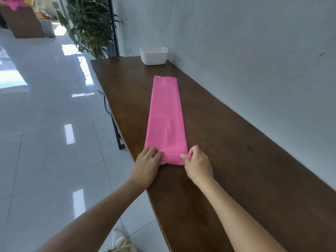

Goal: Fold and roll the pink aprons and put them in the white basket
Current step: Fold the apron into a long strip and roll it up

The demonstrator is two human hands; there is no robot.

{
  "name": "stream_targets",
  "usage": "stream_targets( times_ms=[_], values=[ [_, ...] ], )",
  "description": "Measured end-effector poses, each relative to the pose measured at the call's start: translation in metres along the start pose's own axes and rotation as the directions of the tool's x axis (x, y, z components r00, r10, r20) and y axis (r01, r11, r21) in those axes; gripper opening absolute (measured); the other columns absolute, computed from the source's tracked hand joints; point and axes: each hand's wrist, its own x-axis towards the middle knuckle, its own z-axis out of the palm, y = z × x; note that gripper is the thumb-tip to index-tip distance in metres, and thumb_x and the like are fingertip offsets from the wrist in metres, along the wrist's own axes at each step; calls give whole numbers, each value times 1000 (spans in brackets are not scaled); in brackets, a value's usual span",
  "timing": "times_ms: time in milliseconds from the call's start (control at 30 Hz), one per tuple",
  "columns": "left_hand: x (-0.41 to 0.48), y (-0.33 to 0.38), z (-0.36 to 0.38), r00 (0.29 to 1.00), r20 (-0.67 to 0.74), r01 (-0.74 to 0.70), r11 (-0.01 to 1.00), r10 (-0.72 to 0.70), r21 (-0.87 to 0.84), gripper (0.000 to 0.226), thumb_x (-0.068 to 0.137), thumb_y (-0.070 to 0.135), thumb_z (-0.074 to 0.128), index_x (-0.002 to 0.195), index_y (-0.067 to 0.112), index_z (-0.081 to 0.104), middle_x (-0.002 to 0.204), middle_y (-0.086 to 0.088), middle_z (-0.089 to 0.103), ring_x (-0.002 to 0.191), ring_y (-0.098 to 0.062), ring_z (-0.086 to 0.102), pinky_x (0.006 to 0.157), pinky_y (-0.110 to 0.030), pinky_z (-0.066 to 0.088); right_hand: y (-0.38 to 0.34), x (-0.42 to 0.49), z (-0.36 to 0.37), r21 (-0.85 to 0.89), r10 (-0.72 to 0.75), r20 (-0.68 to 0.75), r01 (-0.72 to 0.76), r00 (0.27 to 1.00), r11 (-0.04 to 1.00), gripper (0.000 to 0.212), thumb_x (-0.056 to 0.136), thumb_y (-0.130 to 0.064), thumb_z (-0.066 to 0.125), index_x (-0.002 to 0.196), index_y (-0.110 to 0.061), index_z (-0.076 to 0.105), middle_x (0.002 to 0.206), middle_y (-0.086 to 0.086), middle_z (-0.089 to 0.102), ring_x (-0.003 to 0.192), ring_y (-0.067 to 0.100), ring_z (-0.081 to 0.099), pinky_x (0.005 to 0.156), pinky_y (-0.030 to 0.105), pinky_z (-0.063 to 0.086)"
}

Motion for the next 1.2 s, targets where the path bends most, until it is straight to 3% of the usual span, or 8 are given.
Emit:
stream_targets(
  times_ms=[133, 233, 367, 500, 633, 833, 1000, 1200],
  values=[
    [14, -7, -2, 994, 86, 75, 995, -69, -60, 32, 102, 37, 51, 111, 14, 72, 111, -4, 60, 96, -24, 53, 84, -39, 53, 8, -4, 17, -231, -323, -211, 274, 922, 933, 21, 101, -43, 53, 97, -22, 57, 96, -5, 60, 83, 10, 53, 70, 26, 52],
    [19, -10, -3, 982, 137, 142, 986, -129, -90, 33, 102, 41, 52, 113, 16, 70, 110, -1, 60, 97, -20, 49, 87, -35, 49, 19, -4, 24, -209, -456, -197, 417, 868, 884, 26, 99, -42, 58, 106, -18, 64, 106, -2, 64, 94, 14, 58, 81, 28, 55],
    [25, -16, -5, 950, 211, 272, 944, -232, -188, 31, 102, 45, 52, 114, 20, 67, 110, 5, 60, 101, -16, 48, 92, -33, 46, 28, 2, 23, -154, -481, -126, 462, 868, 873, 36, 94, -38, 67, 122, -16, 62, 121, -1, 62, 111, 16, 55, 97, 32, 52],
    [29, -15, -10, 911, 210, 407, 856, -356, -318, 25, 94, 46, 67, 108, 26, 69, 102, 14, 61, 98, -12, 54, 83, -26, 44, 24, 14, 18, -59, -426, -72, 422, 902, 904, 36, 95, -40, 65, 124, -19, 62, 121, -7, 59, 117, 13, 49, 103, 30, 44],
    [31, -19, -12, 861, 183, 500, 725, -474, -473, 18, 86, 44, 77, 94, 32, 68, 99, 15, 64, 93, -6, 58, 80, -23, 51, 18, 24, 18, 139, -275, 21, 270, 961, 953, 35, 96, -51, 58, 120, -26, 61, 116, -17, 50, 112, 3, 48, 94, 18, 41],
    [30, -34, -12, 897, 157, 440, 804, -413, -401, 35, 87, 52, 72, 115, 31, 69, 116, 15, 58, 111, -10, 46, 92, -25, 44, 0, 46, 10, 328, -123, 121, 78, 985, 942, 21, 96, -45, 62, 101, -25, 61, 104, -9, 64, 94, 1, 58, 68, 10, 40],
    [39, -41, -13, 956, 130, 292, 910, -264, -295, 40, 91, 55, 66, 123, 30, 66, 122, 15, 57, 114, -8, 43, 98, -27, 46, -8, 60, 11, 315, -19, 182, -40, 983, 948, 24, 96, -48, 60, 99, -24, 60, 99, -9, 63, 87, 3, 58, 61, 12, 39],
    [52, -64, -6, 978, 157, 176, 949, -138, -261, 41, 96, 56, 58, 126, 29, 65, 121, 12, 60, 112, -8, 46, 95, -26, 47, -16, 79, 13, 282, 105, 105, -131, 989, 951, 34, 87, -53, 70, 99, -24, 59, 102, -7, 55, 90, 8, 57, 63, 15, 43]
  ],
)
